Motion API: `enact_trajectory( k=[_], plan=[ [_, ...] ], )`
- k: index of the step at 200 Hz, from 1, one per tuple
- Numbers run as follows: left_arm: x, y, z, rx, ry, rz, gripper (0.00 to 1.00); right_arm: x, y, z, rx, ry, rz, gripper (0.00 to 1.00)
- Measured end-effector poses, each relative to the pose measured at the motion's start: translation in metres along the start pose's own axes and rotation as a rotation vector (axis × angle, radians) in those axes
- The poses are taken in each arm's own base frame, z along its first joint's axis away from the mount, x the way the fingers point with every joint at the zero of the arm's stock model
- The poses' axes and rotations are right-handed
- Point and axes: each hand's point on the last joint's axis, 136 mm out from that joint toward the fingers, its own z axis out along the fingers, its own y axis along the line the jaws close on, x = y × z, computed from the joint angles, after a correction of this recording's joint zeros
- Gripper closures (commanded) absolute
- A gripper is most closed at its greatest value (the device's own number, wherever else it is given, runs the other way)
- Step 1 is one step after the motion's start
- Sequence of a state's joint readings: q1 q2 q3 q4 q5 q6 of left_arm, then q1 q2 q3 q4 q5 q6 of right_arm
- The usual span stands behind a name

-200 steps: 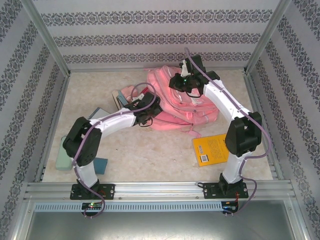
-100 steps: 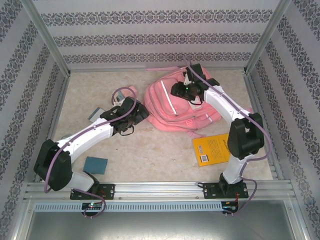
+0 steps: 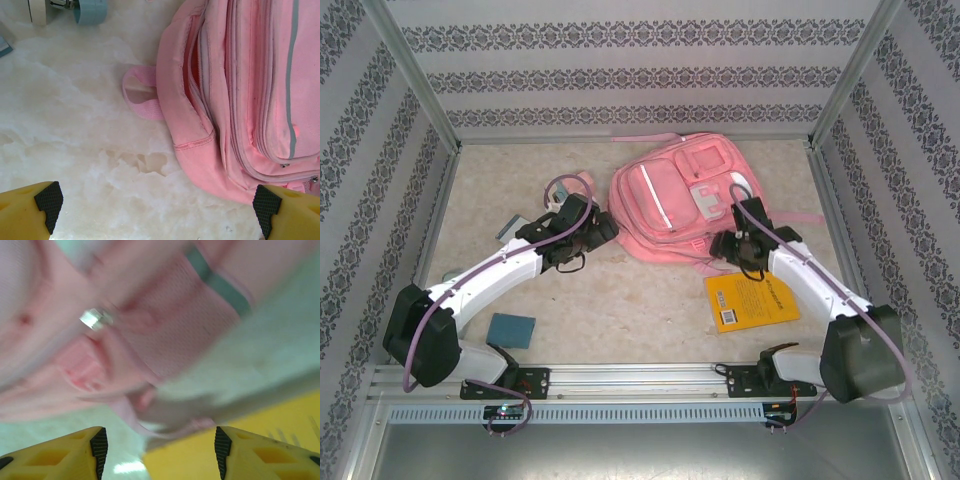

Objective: Pack the student bag

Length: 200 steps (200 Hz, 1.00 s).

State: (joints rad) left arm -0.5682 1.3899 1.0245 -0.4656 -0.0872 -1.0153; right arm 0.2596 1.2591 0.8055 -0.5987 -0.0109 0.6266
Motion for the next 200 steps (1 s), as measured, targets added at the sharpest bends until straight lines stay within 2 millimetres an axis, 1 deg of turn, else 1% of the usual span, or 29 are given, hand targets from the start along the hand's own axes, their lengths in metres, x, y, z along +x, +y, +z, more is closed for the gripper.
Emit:
enact_trajectory(
  k=[17, 20, 30, 59, 64, 78, 102, 123, 131, 135, 147, 148, 166, 169, 170, 175, 176, 177, 180, 183, 184, 185, 193, 200],
  plan=[
    [-0.002, 0.001, -0.002, 0.001, -0.005, 0.003, 0.00, 0.026, -0.019, 0.009, 0.037, 0.053, 0.009, 0.35],
    [-0.003, 0.001, -0.002, 0.002, -0.005, 0.003, 0.00, 0.029, -0.020, 0.010, 0.040, 0.057, 0.013, 0.35],
    [-0.004, 0.001, -0.003, 0.003, -0.009, 0.005, 0.00, 0.046, -0.029, 0.016, 0.060, 0.091, 0.012, 0.35],
    [-0.005, 0.005, -0.004, -0.007, -0.007, 0.009, 0.00, 0.080, -0.037, 0.026, 0.085, 0.155, -0.009, 0.35],
    [-0.005, 0.005, -0.004, -0.008, -0.006, 0.009, 0.00, 0.083, -0.036, 0.027, 0.087, 0.156, -0.013, 0.34],
    [-0.006, 0.006, -0.006, -0.009, -0.008, 0.007, 0.01, 0.085, -0.031, 0.027, 0.086, 0.137, -0.022, 0.35],
    [-0.007, 0.005, -0.009, -0.003, -0.012, 0.008, 0.00, 0.093, -0.012, 0.030, 0.059, 0.139, -0.057, 0.36],
    [-0.008, 0.005, -0.014, 0.004, -0.016, 0.008, 0.01, 0.100, 0.019, 0.034, 0.013, 0.151, -0.091, 0.36],
    [-0.009, 0.005, -0.017, 0.006, -0.019, 0.010, 0.00, 0.104, 0.036, 0.036, -0.012, 0.167, -0.114, 0.36],
    [-0.009, 0.005, -0.018, 0.008, -0.019, 0.010, 0.00, 0.105, 0.041, 0.037, -0.018, 0.170, -0.118, 0.36],
    [-0.011, 0.005, -0.023, 0.017, -0.027, 0.011, 0.00, 0.111, 0.069, 0.040, -0.055, 0.201, -0.146, 0.36],
    [-0.011, 0.005, -0.023, 0.018, -0.028, 0.010, 0.00, 0.111, 0.069, 0.040, -0.055, 0.201, -0.146, 0.36],
    [-0.012, 0.008, -0.030, 0.027, -0.040, 0.009, 0.00, 0.117, 0.108, 0.047, -0.103, 0.242, -0.176, 0.37],
    [-0.013, 0.008, -0.031, 0.028, -0.041, 0.010, 0.00, 0.117, 0.113, 0.048, -0.109, 0.244, -0.179, 0.37],
    [-0.013, 0.009, -0.031, 0.028, -0.042, 0.009, 0.00, 0.117, 0.118, 0.049, -0.116, 0.248, -0.180, 0.37],
    [-0.013, 0.011, -0.033, 0.028, -0.045, 0.007, 0.00, 0.117, 0.129, 0.051, -0.129, 0.257, -0.187, 0.37],
    [-0.013, 0.011, -0.033, 0.028, -0.046, 0.007, 0.00, 0.117, 0.129, 0.051, -0.129, 0.257, -0.187, 0.37],
    [-0.013, 0.011, -0.033, 0.028, -0.046, 0.007, 0.00, 0.116, 0.134, 0.051, -0.139, 0.258, -0.189, 0.37],
    [-0.013, 0.012, -0.034, 0.028, -0.047, 0.007, 0.00, 0.118, 0.138, 0.053, -0.142, 0.265, -0.194, 0.37],
    [-0.013, 0.013, -0.035, 0.028, -0.047, 0.006, 0.00, 0.117, 0.149, 0.055, -0.158, 0.267, -0.197, 0.37],
    [-0.013, 0.014, -0.035, 0.027, -0.047, 0.006, 0.00, 0.117, 0.149, 0.055, -0.158, 0.267, -0.197, 0.37],
    [-0.013, 0.014, -0.035, 0.027, -0.048, 0.006, 0.00, 0.116, 0.154, 0.056, -0.166, 0.268, -0.199, 0.37],
    [-0.012, 0.017, -0.037, 0.026, -0.050, 0.006, 0.00, 0.116, 0.171, 0.060, -0.188, 0.278, -0.207, 0.38],
    [-0.010, 0.020, -0.039, 0.023, -0.050, 0.006, 0.00, 0.114, 0.190, 0.062, -0.216, 0.285, -0.215, 0.38]
  ],
)
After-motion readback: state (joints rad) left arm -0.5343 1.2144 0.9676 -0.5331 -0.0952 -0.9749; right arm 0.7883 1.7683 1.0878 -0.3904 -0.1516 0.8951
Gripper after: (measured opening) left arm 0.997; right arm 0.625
